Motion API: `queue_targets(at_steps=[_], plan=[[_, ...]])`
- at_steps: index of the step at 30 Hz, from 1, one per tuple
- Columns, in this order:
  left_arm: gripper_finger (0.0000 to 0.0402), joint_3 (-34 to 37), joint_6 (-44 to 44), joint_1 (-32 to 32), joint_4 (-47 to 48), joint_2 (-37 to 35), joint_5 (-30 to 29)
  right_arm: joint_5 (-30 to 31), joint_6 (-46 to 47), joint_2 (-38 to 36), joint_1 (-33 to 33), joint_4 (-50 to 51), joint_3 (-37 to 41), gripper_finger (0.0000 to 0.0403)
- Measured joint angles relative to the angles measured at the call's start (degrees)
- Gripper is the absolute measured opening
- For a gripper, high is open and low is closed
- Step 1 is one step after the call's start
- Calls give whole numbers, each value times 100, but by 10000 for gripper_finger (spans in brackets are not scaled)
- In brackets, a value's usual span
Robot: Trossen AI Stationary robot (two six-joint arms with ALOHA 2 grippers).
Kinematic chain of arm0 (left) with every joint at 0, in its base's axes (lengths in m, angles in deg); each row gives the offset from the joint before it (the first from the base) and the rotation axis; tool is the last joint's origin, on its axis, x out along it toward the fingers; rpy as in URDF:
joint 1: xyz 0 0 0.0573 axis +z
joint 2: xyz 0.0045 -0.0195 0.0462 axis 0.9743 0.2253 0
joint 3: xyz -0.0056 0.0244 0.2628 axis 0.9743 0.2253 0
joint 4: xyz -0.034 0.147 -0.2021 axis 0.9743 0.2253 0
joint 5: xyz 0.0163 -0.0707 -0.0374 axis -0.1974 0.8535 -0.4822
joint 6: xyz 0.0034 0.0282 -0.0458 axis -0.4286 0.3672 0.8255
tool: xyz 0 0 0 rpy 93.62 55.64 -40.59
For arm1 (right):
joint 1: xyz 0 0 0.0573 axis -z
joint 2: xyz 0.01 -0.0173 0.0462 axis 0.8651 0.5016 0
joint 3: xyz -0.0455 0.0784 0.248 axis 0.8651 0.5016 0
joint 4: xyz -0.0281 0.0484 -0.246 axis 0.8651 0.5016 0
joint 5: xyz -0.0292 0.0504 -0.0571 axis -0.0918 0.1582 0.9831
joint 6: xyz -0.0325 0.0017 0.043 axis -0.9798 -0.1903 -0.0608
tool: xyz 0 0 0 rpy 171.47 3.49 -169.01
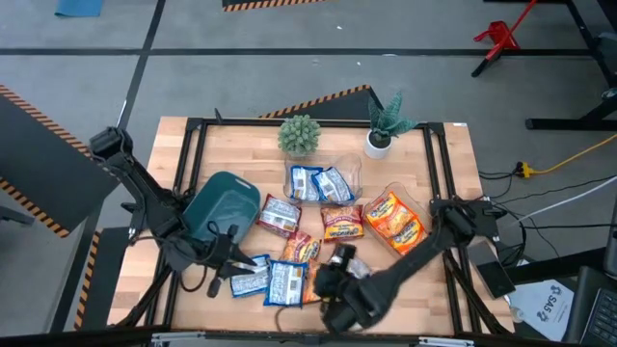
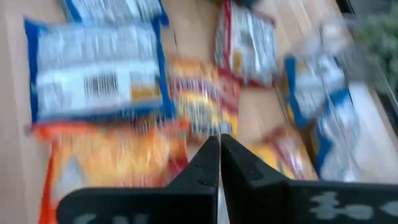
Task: Sort Maruchan noodles
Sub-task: Put the red noodle pack into the blue bin
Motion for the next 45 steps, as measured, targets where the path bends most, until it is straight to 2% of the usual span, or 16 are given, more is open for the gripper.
queue_targets(at_steps=[3, 5, 8, 12, 15, 18, 21, 24, 27, 29, 32, 35, 40, 45], plan=[[85, 0, -1, -97, 10, -200, 5, 36, -845, 0, 333, -809, 20, 0], [85, 0, -2, -165, 18, -299, 6, -16, -1097, -2, 507, -1170, 14, 0], [85, -1, 7, -306, 28, -446, 5, -841, -1130, -2, 679, -930, -130, 0], [85, 0, 0, -482, 40, -563, 7, -2250, -500, -7, 545, 121, -415, 0], [85, 0, 2, -524, 48, -567, 8, -2779, 410, -11, 290, 1155, -489, 0], [85, 0, 58, -563, 46, -567, 6, -2864, 2107, -11, -115, 2336, -457, 2], [85, 0, 151, -577, 16, -564, 11, -3016, 3510, -88, -556, 2056, -143, 23], [85, -2, 175, -439, -424, -564, 90, -3239, 4888, -153, -929, 2124, -10, 68], [85, -234, 150, -59, -578, -591, 705, -3178, 6441, -153, -1295, 2270, 60, 128], [85, -568, -8, 273, -335, -554, 1066, -2976, 7542, -152, -1497, 2222, 164, 172], [85, -1178, -448, 846, 319, -356, 1435, -2987, 8962, -151, -1715, 2177, 346, 228], [86, -1670, -799, 1413, 586, -51, 1936, -3115, 9150, -142, -1665, 1646, 510, 261], [86, -2007, -905, 2059, 551, 566, 3015, -2395, 9184, -139, -1360, 762, 1012, 272], [86, -2048, -902, 2360, 325, 1152, 3569, -1669, 9178, -241, -1209, 748, 1061, 265]])
